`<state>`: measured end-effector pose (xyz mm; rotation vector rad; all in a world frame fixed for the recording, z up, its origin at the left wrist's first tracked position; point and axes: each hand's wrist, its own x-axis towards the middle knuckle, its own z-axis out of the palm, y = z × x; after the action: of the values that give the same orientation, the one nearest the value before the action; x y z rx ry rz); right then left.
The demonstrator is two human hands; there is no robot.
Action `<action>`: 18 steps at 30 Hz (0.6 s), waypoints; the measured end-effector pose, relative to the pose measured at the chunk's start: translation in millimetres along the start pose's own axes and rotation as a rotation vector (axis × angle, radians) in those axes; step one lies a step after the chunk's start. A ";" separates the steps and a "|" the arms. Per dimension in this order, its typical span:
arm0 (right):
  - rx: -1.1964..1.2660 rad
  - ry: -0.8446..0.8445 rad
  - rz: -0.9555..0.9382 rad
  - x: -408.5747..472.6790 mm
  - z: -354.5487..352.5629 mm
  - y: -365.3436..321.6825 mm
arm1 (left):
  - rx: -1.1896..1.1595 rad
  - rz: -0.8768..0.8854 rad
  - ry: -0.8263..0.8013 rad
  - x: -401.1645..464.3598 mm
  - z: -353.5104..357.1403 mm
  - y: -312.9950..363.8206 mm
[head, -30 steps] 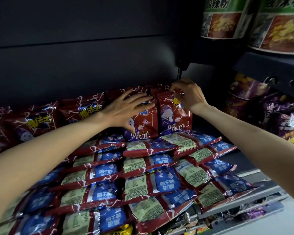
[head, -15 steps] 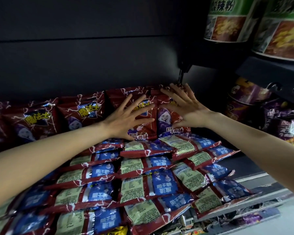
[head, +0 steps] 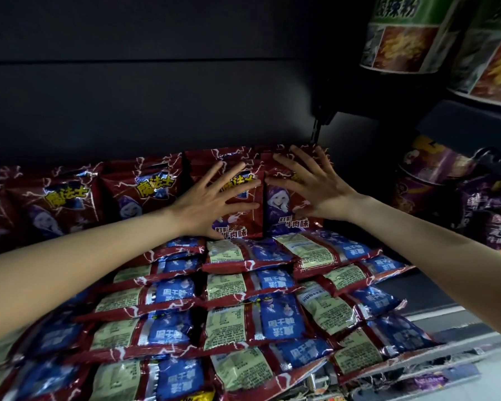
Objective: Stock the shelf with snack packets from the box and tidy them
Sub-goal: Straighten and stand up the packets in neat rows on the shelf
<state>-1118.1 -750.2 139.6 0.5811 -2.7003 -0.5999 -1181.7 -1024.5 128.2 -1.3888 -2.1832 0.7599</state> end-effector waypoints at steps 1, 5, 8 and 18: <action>0.010 -0.019 -0.007 -0.6 -1.0 2.4 | 0.006 0.006 0.015 1.7 0.9 -0.4; 0.048 -0.066 -0.013 -1.0 -1.9 5.6 | 0.025 0.018 0.069 3.6 4.0 -2.1; 0.055 -0.086 -0.022 -2.1 -5.1 6.9 | 0.041 0.027 0.067 2.9 3.0 -1.5; 0.443 0.075 -0.151 -13.9 -81.2 -28.9 | -0.465 0.029 0.277 -66.8 -63.2 -25.1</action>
<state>-1066.0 -794.8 193.4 0.9030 -2.7410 -0.0024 -1132.5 -1080.8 187.4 -1.6301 -2.1974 0.0494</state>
